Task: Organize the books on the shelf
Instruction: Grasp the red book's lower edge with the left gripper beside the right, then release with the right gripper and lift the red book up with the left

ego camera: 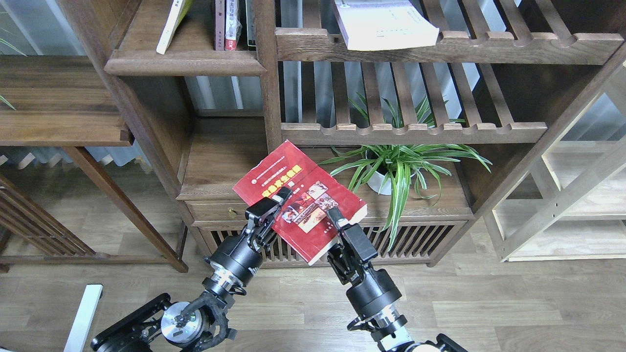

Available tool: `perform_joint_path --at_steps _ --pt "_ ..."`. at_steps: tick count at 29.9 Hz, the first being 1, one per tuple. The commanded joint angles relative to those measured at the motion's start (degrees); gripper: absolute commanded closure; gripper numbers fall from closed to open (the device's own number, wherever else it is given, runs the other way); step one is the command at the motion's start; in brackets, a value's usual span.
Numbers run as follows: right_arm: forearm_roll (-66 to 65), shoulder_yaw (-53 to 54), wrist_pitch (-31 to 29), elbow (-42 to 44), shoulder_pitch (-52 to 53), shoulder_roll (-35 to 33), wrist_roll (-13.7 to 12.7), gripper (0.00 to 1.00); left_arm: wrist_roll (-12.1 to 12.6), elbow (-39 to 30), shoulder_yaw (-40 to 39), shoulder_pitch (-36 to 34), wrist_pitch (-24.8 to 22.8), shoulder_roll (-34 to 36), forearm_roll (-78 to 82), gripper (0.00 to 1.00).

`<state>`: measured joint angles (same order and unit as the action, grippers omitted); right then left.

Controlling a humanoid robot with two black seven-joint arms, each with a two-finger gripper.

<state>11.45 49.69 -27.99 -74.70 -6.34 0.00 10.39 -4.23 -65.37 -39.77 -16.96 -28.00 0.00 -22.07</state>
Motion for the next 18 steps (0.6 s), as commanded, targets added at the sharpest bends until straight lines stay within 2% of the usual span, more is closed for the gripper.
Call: perform_joint_path --at_steps 1,11,18 --pt "-0.03 0.05 -0.01 0.09 0.01 0.0 0.07 0.17 0.44 -0.46 0.05 -0.18 0.0 0.0 0.44 0.99" --pt "-0.03 3.3 -0.01 2.19 0.45 0.0 0.25 0.17 0.62 -6.78 -0.92 -0.35 0.0 0.25 16.08 0.99" --pt "0.06 4.01 -0.01 3.42 2.03 0.0 0.34 0.17 0.62 -15.56 -2.15 -0.27 0.0 11.93 24.17 1.0"
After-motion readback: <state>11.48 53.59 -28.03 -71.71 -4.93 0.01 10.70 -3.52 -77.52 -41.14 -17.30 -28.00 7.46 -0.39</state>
